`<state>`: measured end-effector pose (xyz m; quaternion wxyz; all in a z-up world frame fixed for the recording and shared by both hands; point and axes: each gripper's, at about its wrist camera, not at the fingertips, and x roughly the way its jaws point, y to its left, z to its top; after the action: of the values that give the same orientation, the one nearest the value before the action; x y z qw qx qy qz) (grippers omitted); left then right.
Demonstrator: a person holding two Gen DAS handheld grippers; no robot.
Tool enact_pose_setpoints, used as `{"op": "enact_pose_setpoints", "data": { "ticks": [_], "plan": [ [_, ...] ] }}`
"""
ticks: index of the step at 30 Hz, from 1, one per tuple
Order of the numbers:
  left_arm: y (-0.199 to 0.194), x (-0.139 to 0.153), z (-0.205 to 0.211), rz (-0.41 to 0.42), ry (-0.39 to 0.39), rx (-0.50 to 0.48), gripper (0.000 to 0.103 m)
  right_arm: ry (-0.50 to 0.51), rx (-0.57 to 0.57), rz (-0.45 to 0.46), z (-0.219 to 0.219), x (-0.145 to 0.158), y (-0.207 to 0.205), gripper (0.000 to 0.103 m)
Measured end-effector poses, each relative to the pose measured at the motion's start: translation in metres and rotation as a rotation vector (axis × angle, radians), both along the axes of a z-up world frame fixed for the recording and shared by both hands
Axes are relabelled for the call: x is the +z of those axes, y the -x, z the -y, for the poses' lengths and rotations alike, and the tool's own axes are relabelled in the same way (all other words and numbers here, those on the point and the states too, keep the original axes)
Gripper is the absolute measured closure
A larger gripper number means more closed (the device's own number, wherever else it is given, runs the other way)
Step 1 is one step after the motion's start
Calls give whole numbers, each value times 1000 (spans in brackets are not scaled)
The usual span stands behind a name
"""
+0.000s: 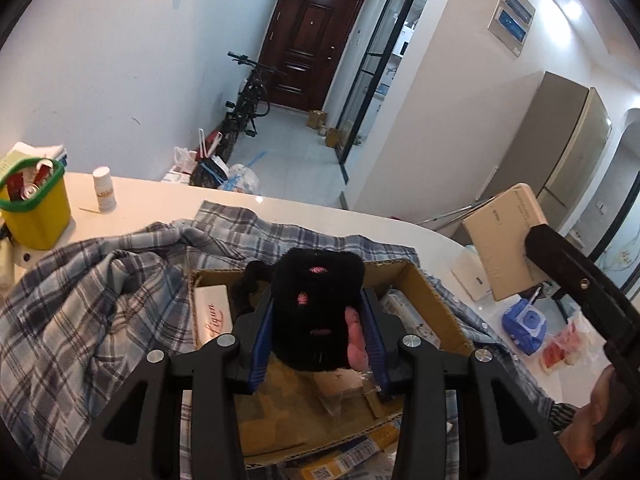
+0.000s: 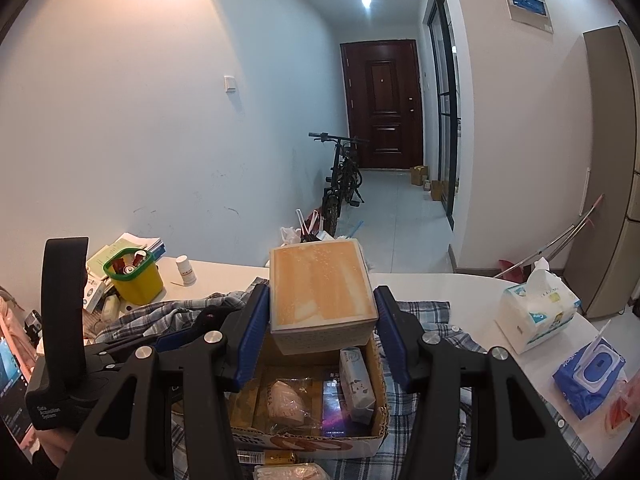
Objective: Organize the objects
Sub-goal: 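Lower the scrunchie into the box and open the left gripper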
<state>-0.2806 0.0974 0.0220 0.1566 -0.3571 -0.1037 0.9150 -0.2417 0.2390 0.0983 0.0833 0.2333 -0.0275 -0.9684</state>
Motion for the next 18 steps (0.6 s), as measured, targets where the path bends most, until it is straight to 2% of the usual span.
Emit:
{"op": "enact_pose_setpoints", "data": {
  "ticks": [5, 7, 9, 14, 18],
  "plan": [
    [1, 0, -2, -1, 34, 8, 54, -4, 1, 3, 1, 0, 1, 52],
    [0, 1, -3, -1, 46, 13, 38, -5, 1, 5, 1, -1, 2, 52],
    [-2, 2, -1, -13, 53, 36, 32, -7, -1, 7, 2, -2, 2, 52],
    [-9, 19, 10, -50, 57, 93, 31, -5, -2, 13, 1, -3, 4, 52],
    [-13, 30, 20, -86, 62, 138, 27, -5, 2, 19, 2, -6, 5, 52]
  ]
}}
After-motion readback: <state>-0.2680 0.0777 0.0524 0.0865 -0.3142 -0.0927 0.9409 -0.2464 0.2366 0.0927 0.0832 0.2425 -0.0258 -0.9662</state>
